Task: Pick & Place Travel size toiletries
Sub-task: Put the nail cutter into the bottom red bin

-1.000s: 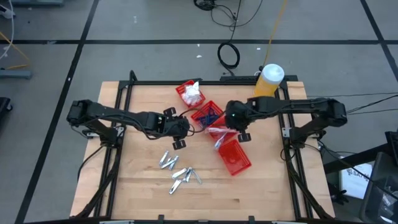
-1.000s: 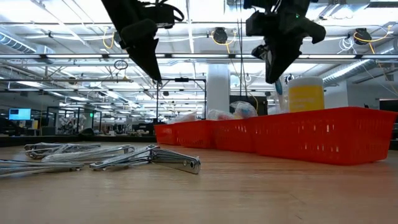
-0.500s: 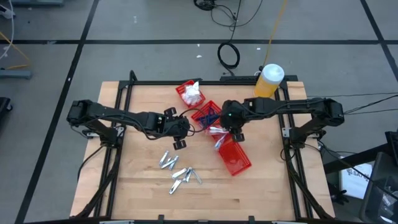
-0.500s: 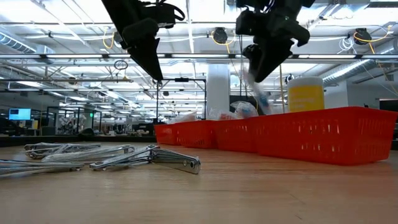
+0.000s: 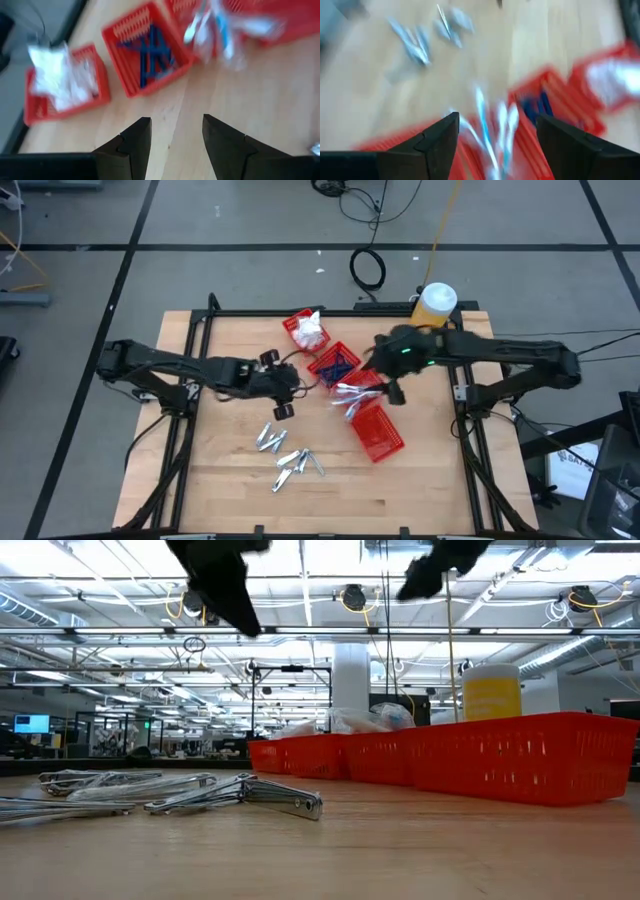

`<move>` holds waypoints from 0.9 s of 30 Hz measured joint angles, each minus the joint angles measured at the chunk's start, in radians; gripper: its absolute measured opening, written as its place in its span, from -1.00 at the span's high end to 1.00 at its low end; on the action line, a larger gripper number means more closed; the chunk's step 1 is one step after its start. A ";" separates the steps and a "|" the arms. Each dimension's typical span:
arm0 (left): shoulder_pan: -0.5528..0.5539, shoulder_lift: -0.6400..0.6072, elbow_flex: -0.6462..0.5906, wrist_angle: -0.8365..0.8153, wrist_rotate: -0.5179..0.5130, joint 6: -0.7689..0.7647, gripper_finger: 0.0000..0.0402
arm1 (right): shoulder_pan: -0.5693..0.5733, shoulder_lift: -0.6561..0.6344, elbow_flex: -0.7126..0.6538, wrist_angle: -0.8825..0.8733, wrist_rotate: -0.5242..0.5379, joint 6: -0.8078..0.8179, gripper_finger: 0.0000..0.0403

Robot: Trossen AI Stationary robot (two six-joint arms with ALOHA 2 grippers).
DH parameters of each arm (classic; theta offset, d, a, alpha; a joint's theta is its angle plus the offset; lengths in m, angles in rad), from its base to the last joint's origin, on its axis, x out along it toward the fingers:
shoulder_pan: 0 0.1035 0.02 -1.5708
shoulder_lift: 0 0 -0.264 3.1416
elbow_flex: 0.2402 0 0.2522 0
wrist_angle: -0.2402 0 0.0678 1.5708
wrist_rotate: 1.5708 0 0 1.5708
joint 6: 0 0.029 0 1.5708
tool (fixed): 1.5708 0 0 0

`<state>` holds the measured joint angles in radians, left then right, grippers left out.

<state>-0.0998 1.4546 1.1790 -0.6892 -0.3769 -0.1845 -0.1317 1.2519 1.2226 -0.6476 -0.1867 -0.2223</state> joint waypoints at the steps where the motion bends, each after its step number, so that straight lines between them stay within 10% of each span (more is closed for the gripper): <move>1: -0.014 -0.031 -0.005 0.009 -0.015 0.010 0.13 | -0.008 -0.043 -0.018 0.035 -0.036 0.014 -0.25; 13: -0.090 -0.526 -0.437 0.451 -0.042 0.109 0.13 | -0.025 -0.529 -0.443 0.543 0.060 0.155 -0.21; 27: -0.112 -0.805 -0.627 0.505 -0.066 0.109 0.13 | -0.025 -0.719 -0.738 0.774 0.212 0.253 -0.11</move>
<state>-0.2115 0.6497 0.5520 -0.1847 -0.4427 -0.0756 -0.1570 0.5326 0.4848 0.1267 0.0254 0.0310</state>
